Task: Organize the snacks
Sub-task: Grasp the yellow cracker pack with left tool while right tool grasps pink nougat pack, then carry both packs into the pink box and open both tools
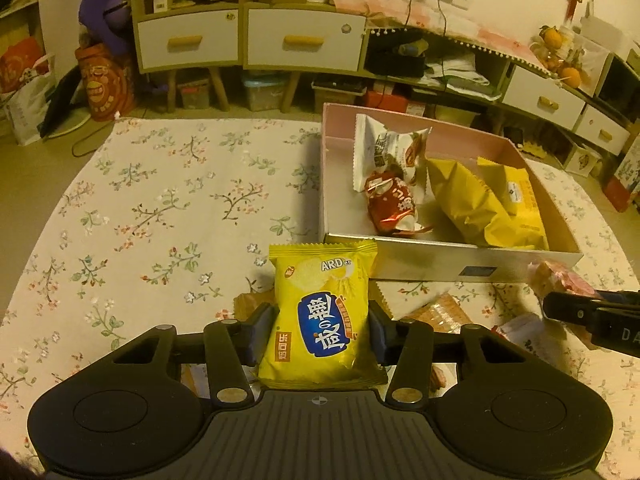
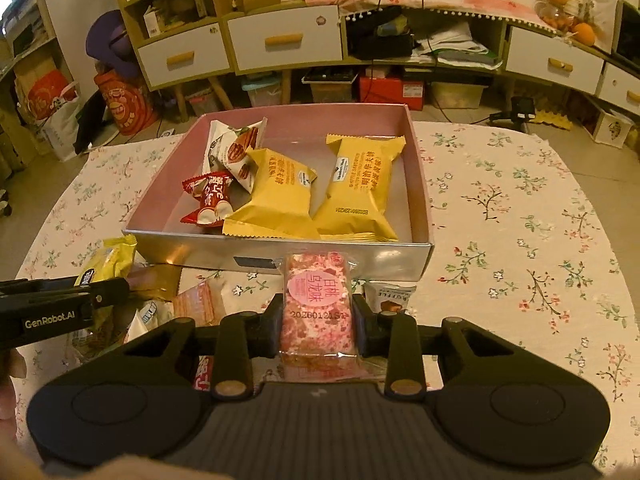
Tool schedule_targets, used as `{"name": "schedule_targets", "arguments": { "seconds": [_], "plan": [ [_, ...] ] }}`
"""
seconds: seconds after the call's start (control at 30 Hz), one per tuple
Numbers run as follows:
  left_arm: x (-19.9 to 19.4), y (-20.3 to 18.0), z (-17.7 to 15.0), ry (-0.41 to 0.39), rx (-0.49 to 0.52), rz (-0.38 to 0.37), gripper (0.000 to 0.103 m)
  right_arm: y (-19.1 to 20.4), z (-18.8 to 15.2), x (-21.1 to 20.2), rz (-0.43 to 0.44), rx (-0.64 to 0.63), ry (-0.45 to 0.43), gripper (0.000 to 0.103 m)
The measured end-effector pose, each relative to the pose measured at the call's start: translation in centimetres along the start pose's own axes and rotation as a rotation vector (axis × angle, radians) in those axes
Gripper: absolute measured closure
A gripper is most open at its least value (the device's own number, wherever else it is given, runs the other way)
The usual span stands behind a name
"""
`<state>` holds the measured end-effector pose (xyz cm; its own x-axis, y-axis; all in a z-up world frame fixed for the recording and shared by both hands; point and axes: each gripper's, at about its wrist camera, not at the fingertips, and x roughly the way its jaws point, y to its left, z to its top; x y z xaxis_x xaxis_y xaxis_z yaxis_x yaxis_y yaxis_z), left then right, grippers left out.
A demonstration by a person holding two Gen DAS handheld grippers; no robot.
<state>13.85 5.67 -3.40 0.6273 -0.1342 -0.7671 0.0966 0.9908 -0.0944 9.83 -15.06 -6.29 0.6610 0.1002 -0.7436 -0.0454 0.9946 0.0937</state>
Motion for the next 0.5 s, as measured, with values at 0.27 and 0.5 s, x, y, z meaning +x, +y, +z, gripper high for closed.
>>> {"name": "schedule_targets", "arguments": {
  "seconds": [0.27, 0.5],
  "plan": [
    [-1.2, -0.7, 0.7, -0.033, -0.004, -0.02, 0.057, -0.3, 0.5, -0.9, 0.012, 0.016, -0.015, 0.073],
    [-1.7, -2.6, 1.2, -0.05, -0.025, -0.058, 0.057, -0.9, 1.0, -1.5, 0.023, 0.056, -0.036, 0.073]
  ]
}}
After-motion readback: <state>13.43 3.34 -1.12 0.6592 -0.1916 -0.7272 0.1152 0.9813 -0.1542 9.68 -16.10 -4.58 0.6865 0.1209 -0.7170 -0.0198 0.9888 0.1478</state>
